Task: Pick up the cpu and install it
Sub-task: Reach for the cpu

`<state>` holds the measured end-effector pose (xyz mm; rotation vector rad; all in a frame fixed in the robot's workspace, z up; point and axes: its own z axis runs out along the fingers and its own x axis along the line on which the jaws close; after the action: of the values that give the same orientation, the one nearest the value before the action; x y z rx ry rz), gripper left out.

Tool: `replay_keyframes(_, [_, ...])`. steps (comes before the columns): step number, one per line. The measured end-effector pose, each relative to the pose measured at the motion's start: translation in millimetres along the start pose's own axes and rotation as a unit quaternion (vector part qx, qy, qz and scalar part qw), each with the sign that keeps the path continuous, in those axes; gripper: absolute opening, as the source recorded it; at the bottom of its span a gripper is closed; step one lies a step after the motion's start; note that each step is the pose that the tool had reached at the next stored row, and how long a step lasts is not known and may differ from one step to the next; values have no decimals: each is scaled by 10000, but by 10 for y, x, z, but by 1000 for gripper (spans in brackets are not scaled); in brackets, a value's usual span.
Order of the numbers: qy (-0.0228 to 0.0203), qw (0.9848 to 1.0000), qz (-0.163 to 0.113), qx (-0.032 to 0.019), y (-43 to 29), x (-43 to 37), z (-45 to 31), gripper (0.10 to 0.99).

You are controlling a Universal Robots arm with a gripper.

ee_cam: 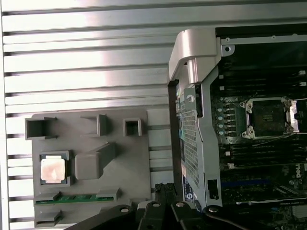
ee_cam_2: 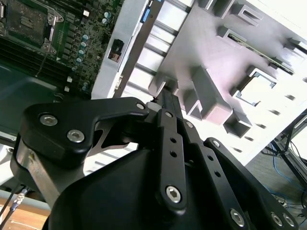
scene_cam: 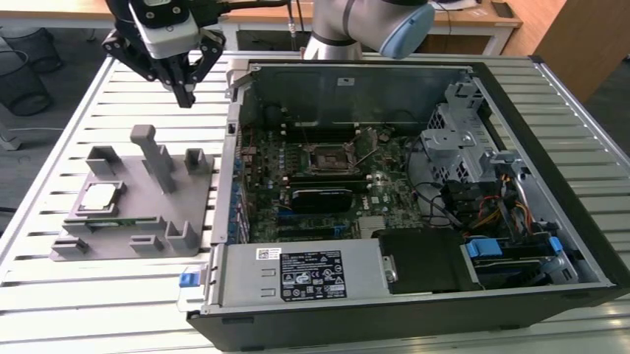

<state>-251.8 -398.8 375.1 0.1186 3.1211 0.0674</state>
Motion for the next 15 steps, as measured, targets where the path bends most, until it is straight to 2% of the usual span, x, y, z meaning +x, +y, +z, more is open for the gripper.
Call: replay_keyframes(15, [1, 10000, 0, 0, -5, 53, 9, 106])
